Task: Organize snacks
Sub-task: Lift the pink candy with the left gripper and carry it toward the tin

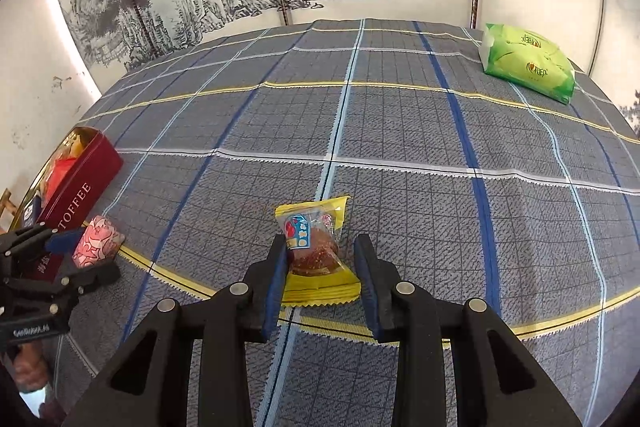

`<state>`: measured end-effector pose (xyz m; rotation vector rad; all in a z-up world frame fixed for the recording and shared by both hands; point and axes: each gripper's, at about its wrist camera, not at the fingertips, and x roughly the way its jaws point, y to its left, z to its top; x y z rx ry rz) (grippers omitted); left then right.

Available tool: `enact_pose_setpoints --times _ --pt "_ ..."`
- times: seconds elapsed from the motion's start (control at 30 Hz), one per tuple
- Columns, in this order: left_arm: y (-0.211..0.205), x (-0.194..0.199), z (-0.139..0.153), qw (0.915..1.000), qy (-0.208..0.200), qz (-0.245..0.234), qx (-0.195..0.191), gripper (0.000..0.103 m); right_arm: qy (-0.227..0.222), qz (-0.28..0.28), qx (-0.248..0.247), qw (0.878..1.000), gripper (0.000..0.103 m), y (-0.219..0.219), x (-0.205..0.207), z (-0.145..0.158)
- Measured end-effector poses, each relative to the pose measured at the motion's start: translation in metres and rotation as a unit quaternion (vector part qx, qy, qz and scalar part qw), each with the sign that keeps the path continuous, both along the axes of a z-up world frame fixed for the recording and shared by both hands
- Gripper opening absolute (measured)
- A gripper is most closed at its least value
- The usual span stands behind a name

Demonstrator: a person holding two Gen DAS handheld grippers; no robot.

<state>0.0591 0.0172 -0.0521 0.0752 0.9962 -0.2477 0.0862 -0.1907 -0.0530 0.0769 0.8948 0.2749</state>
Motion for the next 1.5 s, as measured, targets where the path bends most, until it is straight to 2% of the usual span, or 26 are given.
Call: enact_pose_setpoints --times 0.07,0.1,0.27,0.33,0.47,0.57,0.8,1.0,1.17,1.5 --pt "0.000 0.004 0.000 1.0000 0.000 0.002 0.004 0.030 0.000 0.000 0.003 1.000 0.034 0.000 0.000 0.000" --pt "0.001 0.005 0.001 1.0000 0.000 0.002 0.004 0.025 0.001 -0.001 0.004 1.000 0.034 0.000 0.000 0.000" --pt "0.003 0.003 0.002 0.9999 0.001 0.012 0.001 0.025 0.003 -0.007 0.022 1.000 0.034 -0.006 0.001 -0.001" --pt "0.004 0.000 0.003 0.9998 0.005 0.011 -0.016 0.025 0.003 -0.008 0.023 1.000 0.034 -0.005 0.000 -0.001" --pt "0.006 -0.003 0.007 0.9996 -0.016 0.011 -0.021 0.025 0.002 -0.010 0.017 1.000 0.034 -0.003 -0.001 -0.001" --pt "0.013 -0.003 0.009 0.9985 -0.033 0.012 -0.042 0.025 0.002 -0.011 0.017 1.000 0.034 -0.002 -0.001 -0.001" --pt "0.008 -0.001 0.012 0.9969 -0.076 -0.001 -0.020 0.025 0.002 -0.014 0.010 1.000 0.034 0.000 -0.001 0.000" --pt "0.003 -0.002 0.012 0.9964 -0.082 -0.013 -0.015 0.025 0.001 -0.017 0.004 1.000 0.034 0.001 -0.001 0.000" --pt "0.004 -0.005 0.014 0.9955 -0.094 -0.001 -0.003 0.025 0.000 -0.018 -0.005 1.000 0.035 0.004 0.000 0.000" --pt "0.001 -0.015 0.018 0.9938 -0.111 -0.008 0.005 0.025 0.000 -0.019 -0.013 1.000 0.036 0.006 0.000 0.000"
